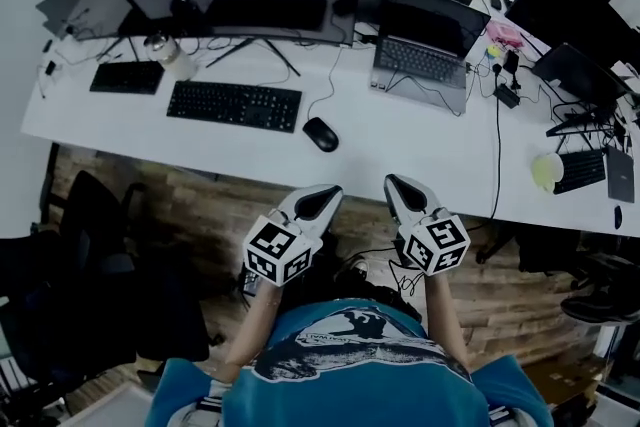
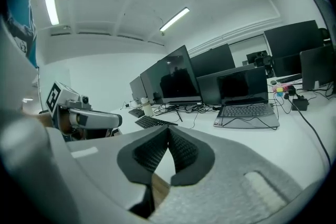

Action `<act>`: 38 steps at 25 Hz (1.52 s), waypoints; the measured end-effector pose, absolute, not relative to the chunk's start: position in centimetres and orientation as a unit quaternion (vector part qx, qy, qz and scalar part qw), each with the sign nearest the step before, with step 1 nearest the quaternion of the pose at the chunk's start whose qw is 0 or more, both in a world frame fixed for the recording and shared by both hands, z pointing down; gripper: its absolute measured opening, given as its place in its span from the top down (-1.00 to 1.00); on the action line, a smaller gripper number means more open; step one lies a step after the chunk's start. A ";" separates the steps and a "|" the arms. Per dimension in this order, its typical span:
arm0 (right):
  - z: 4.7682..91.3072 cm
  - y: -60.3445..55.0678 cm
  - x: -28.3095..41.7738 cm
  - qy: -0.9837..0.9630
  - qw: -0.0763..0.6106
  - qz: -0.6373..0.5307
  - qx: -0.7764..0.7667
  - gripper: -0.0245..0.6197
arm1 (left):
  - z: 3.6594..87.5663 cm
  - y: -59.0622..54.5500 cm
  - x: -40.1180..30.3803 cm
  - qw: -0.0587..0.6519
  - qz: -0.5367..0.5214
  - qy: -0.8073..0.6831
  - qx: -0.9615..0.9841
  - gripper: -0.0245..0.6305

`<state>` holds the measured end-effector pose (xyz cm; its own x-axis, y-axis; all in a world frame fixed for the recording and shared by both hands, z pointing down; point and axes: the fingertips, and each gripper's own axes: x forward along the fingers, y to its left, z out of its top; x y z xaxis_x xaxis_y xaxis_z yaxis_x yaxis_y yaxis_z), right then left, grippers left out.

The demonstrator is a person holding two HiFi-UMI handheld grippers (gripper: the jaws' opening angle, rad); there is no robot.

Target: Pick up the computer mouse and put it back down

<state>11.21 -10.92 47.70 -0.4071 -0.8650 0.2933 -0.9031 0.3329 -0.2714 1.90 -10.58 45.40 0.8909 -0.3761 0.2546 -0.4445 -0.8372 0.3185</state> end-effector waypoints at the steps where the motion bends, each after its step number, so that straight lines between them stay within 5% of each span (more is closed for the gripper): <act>1: 47.7 -10.2 11.4 -0.816 0.045 0.199 0.541 0.92 | 45.3 -9.8 2.1 0.186 0.092 -0.218 0.954 0.88; 38: 45.8 2.5 10.5 -0.868 0.043 0.153 0.471 0.92 | 45.1 3.7 4.6 0.156 0.086 -0.239 0.955 0.88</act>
<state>10.48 2.49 45.80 -0.5529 -0.8039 0.2192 -0.8304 0.5100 -0.2245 4.56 3.66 45.12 0.8713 -0.4288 0.2385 -0.4824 -0.8376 0.2565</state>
